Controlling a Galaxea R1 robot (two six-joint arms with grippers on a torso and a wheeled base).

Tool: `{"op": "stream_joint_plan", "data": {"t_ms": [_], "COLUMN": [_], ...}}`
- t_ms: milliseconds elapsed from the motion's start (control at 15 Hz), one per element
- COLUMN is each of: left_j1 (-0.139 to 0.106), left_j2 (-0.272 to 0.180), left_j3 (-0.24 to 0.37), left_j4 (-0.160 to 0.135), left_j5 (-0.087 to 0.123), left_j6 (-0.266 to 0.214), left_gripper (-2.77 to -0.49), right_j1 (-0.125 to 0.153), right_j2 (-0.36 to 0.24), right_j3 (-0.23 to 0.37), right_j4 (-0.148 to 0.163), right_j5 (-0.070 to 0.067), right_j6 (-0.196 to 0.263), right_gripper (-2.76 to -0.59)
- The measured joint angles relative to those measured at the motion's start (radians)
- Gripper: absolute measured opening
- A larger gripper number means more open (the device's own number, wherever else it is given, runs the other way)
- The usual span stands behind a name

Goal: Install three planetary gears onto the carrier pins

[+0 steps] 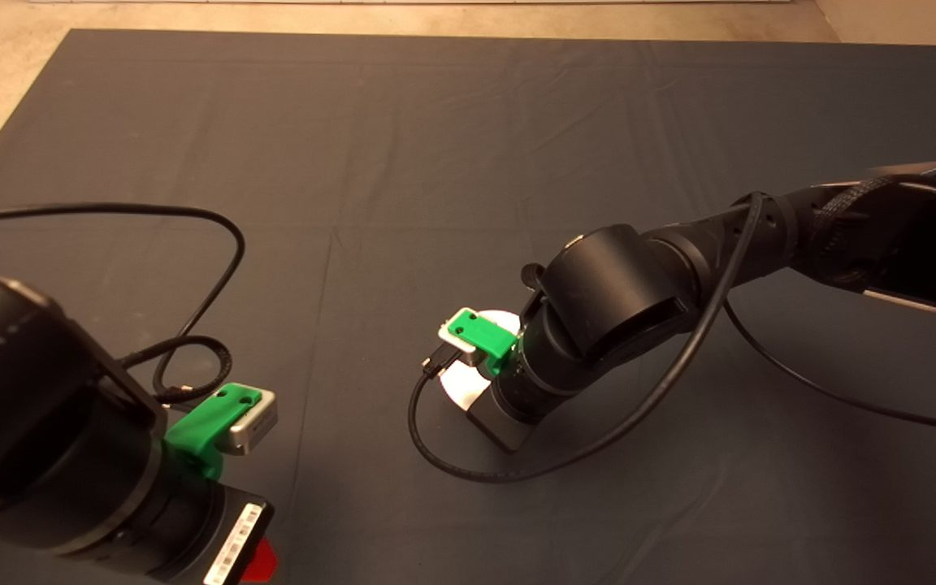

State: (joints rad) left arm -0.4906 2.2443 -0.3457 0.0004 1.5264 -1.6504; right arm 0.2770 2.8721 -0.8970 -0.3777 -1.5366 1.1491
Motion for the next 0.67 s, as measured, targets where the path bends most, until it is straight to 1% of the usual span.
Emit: {"op": "stream_joint_plan", "data": {"t_ms": [200,467,667], "left_j1": [0.000,0.000,0.000], "left_j2": [0.000,0.000,0.000], "left_j3": [0.000,0.000,0.000], "left_j4": [0.000,0.000,0.000], "left_j5": [0.000,0.000,0.000], "left_j6": [0.003,0.003,0.010], "left_gripper": [-1.51,-1.51,-1.51], "right_j1": [0.000,-0.001,-0.013], "right_j2": [-0.019,-0.041,-0.046], "right_j3": [0.000,0.000,0.000], "right_j4": [-0.010,-0.016,-0.018], "right_j5": [-0.001,-0.002,-0.002], "right_j6": [-0.004,-0.020,-0.026], "right_gripper": [-2.32,-2.32,-2.32]}}
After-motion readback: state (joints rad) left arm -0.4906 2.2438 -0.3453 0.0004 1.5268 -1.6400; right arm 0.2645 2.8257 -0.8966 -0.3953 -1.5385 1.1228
